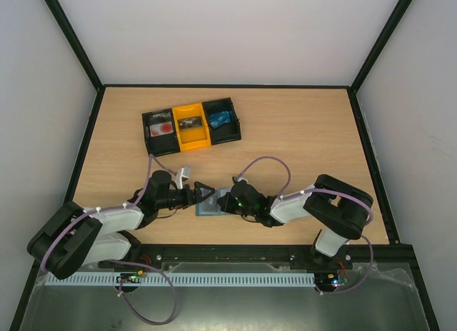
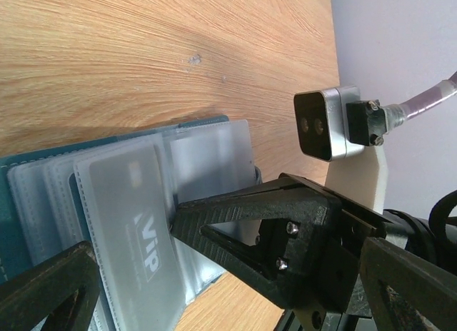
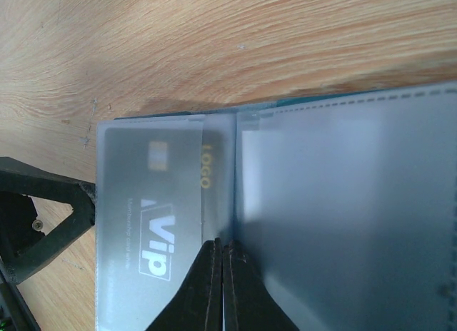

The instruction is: Take the credit cards out of the card holder

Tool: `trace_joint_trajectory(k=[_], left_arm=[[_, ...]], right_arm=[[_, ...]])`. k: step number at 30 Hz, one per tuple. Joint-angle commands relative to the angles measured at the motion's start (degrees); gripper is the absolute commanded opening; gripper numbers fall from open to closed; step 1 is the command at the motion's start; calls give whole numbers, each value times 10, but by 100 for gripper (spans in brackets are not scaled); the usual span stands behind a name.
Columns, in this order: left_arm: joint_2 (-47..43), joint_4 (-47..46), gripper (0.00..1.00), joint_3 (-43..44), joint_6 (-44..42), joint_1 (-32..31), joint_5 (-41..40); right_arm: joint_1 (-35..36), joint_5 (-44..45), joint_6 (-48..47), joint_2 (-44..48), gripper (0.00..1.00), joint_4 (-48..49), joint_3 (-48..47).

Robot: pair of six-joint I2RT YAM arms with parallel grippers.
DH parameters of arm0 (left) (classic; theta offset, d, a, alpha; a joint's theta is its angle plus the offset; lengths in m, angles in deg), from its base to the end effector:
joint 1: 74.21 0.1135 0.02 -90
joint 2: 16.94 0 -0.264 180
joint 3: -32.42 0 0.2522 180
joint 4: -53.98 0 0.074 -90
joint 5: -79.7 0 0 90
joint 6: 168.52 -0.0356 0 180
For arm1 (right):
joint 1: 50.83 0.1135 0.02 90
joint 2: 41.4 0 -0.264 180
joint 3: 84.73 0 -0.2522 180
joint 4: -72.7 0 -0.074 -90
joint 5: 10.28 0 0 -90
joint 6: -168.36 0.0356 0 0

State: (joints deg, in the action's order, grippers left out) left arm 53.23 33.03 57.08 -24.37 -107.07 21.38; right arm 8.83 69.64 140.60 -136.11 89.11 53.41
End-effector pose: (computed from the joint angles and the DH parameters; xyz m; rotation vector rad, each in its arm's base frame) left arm 0.1596 -0.1253 0.1386 -0.0125 2.2765 -1.4515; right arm 0.1369 0.2463 0.1108 -0.0562 2.5577 1.2371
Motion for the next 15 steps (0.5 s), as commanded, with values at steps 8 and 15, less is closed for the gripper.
trace_joint_trajectory(k=[8, 15], left_arm=[[-24, -5, 100, 20, 8, -17, 21], [-36, 4, 100, 34, 18, -27, 13]], right_arm=[[4, -7, 4, -27, 2, -49, 13], [4, -24, 8, -27, 2, -21, 16]])
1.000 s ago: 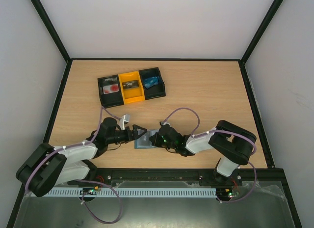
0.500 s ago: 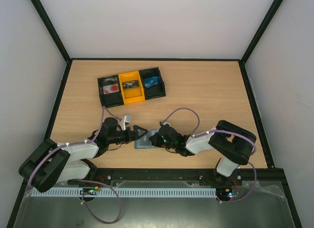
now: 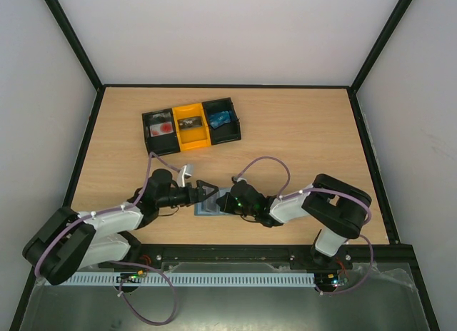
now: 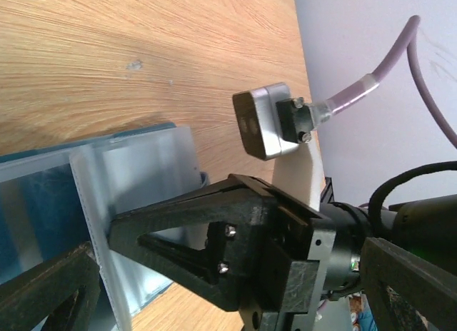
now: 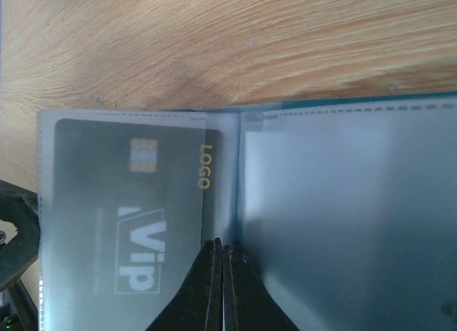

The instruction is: Take the credit cards out of the card holder

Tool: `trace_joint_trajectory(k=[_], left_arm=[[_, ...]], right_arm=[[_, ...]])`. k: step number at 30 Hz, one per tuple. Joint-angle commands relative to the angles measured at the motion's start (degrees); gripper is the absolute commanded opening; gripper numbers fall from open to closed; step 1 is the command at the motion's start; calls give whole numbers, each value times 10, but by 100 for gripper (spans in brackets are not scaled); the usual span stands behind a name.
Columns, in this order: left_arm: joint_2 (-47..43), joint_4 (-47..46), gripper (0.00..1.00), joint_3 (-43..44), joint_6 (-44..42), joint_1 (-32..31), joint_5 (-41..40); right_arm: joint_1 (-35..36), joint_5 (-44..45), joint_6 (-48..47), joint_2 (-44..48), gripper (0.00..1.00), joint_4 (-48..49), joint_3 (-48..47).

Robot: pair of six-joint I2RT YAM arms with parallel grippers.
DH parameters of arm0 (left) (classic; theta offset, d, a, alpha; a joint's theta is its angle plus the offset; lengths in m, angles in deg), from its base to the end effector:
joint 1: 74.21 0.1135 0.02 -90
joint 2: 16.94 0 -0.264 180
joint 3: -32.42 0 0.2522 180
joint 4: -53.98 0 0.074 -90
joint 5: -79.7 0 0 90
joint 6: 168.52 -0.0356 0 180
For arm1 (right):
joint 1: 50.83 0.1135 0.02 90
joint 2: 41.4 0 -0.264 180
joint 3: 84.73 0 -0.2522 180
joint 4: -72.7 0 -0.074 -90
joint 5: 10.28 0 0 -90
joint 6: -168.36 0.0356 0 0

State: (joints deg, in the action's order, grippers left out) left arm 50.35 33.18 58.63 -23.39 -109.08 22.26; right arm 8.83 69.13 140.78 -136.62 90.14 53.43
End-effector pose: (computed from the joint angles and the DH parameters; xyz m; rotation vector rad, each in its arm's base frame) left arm 0.1578 -0.1333 0.1553 0.0529 2.2162 -1.5186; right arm 0.1372 0.2473 0.1100 -0.0592 2.5544 1.2538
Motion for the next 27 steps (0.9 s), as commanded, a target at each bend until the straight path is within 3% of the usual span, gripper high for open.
trace_joint_trajectory(k=[1, 13, 27], left_arm=[[-5, -1, 100, 21, 9, -8, 4], [13, -32, 100, 25, 36, -27, 5], [59, -82, 100, 52, 57, -86, -28]], right_arm=[[4, -22, 6, -22, 2, -27, 16], [4, -20, 20, 13, 14, -26, 22], [4, 78, 1, 160, 20, -156, 40]])
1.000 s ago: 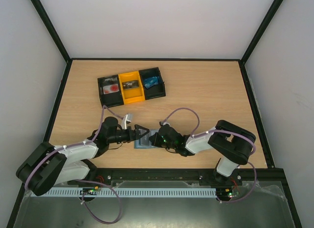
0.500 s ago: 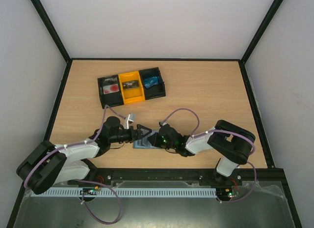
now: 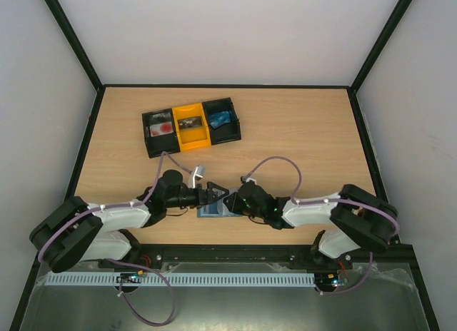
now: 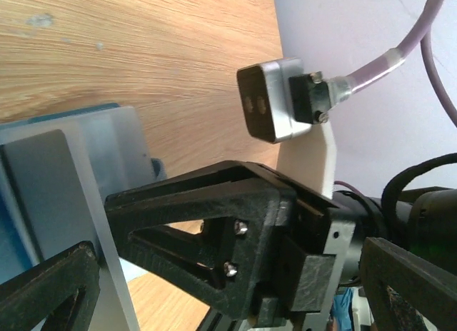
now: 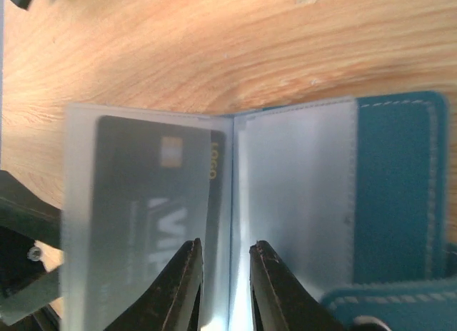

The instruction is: Take the credit cards out of the card holder

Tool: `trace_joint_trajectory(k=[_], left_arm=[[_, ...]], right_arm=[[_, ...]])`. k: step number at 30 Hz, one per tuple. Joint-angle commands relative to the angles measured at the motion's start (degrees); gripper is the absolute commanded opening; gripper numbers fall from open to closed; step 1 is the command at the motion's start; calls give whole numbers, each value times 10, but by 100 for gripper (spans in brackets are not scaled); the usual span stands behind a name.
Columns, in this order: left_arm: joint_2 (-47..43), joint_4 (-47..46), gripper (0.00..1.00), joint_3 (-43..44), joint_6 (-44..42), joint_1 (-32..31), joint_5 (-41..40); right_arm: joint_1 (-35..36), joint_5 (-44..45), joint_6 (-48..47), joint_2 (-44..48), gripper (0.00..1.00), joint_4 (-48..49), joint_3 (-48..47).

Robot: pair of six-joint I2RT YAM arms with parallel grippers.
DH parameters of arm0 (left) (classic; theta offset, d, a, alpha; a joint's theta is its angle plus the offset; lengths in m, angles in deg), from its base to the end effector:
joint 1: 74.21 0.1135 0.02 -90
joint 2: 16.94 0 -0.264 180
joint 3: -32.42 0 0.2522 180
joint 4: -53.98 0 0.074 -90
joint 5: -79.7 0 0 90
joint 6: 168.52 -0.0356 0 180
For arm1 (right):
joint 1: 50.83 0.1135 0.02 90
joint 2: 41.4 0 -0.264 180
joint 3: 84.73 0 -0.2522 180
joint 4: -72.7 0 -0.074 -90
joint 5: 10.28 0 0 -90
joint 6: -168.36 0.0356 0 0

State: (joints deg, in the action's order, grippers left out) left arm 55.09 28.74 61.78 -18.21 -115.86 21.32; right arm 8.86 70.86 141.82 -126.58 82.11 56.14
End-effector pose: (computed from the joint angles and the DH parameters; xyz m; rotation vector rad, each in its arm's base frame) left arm 0.1546 -0.1625 0.1624 0.0939 2.2270 -1.6338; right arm 0.1267 0.2276 0.1298 -0.0154 2.5579 1.2238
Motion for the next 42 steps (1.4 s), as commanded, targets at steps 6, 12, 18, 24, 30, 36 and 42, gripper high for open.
trace_joint_trajectory(k=[6, 12, 18, 24, 30, 36, 42], left_arm=[[40, -64, 100, 28, 12, -33, -16], [50, -73, 99, 23, 15, -42, -17], [42, -50, 99, 13, 0, -41, -40], [46, -15, 91, 8, -11, -32, -55], [46, 11, 80, -6, -20, -10, -66], [51, 14, 71, -13, -23, 3, -69], [75, 9, 65, -14, -29, 4, -70]], right_arm=[[4, 118, -18, 126, 22, -154, 16], [4, 125, -6, 187, 22, -151, 38], [4, 118, -8, 217, 22, -148, 38], [4, 90, -13, 216, 23, -120, 35], [4, 62, -17, 189, 18, -99, 17], [4, 34, -12, 149, 13, -68, 8], [4, 43, -27, 79, 11, -83, -6]])
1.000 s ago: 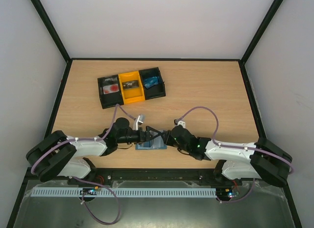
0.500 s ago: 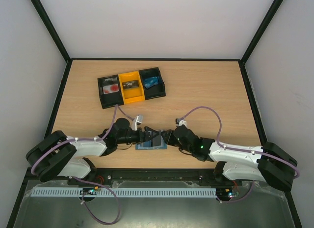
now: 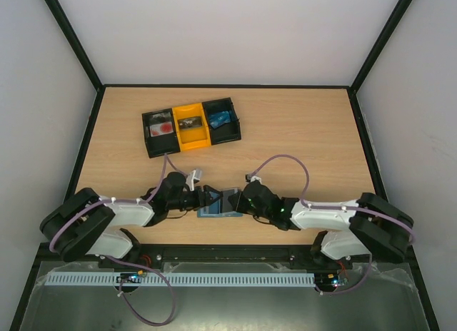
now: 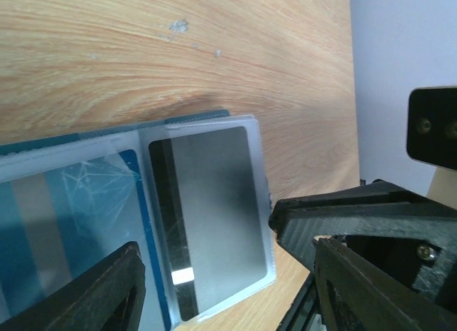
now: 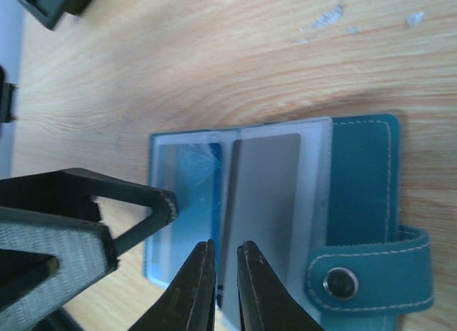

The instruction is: Take the credit cards out of the card holder

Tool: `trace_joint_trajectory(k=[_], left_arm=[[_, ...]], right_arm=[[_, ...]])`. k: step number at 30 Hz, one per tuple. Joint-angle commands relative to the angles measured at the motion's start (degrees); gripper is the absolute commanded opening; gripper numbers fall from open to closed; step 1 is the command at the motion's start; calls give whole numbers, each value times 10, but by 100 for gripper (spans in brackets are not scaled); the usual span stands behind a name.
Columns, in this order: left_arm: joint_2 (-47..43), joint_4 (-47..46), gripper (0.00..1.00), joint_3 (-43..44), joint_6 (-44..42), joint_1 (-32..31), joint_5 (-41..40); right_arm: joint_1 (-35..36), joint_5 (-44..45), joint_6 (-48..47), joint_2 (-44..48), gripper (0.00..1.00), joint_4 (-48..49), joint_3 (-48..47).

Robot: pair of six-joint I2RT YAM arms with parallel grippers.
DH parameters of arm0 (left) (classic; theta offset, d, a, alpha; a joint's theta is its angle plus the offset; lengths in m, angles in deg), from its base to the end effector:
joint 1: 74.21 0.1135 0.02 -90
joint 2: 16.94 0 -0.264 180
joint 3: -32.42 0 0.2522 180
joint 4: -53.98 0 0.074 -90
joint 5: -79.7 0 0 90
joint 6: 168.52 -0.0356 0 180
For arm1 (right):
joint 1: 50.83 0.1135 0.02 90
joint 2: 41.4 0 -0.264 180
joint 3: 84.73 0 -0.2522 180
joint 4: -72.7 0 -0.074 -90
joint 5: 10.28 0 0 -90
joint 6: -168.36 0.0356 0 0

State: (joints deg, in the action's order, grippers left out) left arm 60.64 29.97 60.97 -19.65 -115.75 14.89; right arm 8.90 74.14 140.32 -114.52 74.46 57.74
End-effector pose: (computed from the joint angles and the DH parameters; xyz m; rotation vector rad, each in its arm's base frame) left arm 0.1582 -0.1604 0.1360 -0.0231 2.3314 -1.4595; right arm 0.1177 0.2084 0.1584 -0.0162 2.4753 1.2119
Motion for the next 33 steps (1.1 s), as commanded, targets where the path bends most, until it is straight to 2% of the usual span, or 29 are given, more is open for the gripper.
trace_joint_trajectory(k=[1, 7, 15, 26, 33], left_arm=[[24, -4, 64, -7, -15, 3, -3], [42, -6, 62, -5, -21, 3, -2], [72, -25, 58, 2, -21, 2, 9], [132, -82, 32, 8, 5, -3, 24], [158, -114, 19, 10, 19, -6, 32]], right_arm=[[3, 14, -12, -52, 10, -15, -23], [3, 55, -14, -86, 10, -34, -4], [3, 48, -12, -114, 9, -10, 10], [3, 40, -7, -117, 9, 14, 27], [3, 39, -6, -111, 9, 20, 34]])
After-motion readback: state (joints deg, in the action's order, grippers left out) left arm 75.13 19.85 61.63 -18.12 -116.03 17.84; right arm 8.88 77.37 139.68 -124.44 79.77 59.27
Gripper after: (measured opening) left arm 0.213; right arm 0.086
